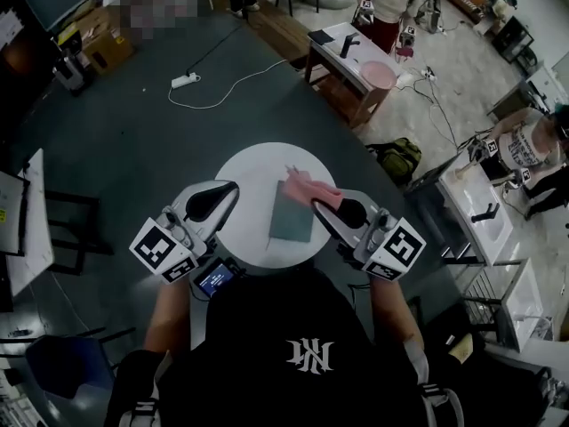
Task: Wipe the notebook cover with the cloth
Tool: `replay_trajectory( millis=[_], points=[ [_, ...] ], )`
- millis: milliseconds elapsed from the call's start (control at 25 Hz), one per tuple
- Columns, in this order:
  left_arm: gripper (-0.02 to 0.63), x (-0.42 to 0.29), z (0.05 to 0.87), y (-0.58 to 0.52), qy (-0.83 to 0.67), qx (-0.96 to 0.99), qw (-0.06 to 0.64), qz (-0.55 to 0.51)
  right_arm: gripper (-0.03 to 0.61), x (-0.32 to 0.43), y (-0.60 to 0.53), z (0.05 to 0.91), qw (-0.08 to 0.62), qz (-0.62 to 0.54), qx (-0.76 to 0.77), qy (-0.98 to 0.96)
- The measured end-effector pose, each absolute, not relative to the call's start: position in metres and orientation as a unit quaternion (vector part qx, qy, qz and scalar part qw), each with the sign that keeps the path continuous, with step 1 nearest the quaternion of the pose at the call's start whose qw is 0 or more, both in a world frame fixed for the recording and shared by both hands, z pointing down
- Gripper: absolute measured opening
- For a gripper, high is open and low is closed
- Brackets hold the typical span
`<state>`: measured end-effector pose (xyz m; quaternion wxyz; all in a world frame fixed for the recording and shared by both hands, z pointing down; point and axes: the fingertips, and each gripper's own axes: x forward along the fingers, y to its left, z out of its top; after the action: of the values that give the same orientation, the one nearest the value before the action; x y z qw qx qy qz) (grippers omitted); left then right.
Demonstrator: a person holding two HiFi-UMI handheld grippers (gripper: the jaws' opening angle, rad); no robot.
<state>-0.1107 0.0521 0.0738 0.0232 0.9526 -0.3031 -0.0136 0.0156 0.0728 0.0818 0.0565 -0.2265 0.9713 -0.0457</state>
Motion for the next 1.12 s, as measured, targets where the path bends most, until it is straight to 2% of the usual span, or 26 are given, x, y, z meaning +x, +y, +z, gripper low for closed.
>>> replay_trajectory(
  millis=[480, 920, 1120],
  points=[
    [0.003, -0.163, 0.109, 0.158, -0.213, 0.976, 0.037, 0.02, 0.011, -0.054, 0.183, 0.108, 0.056, -0.069, -0.301, 0.95],
    [0.003, -0.125, 0.142, 0.219, -0.186, 0.979, 0.071, 0.051, 0.012, -0.037, 0.251, 0.132, 0.039, -0.098, -0.3, 0.948],
    [0.003, -0.108, 0.128, 0.252, -0.192, 0.978, 0.056, 0.063, 0.012, -0.03, 0.278, 0.119, 0.044, -0.08, -0.278, 0.956]
  ],
)
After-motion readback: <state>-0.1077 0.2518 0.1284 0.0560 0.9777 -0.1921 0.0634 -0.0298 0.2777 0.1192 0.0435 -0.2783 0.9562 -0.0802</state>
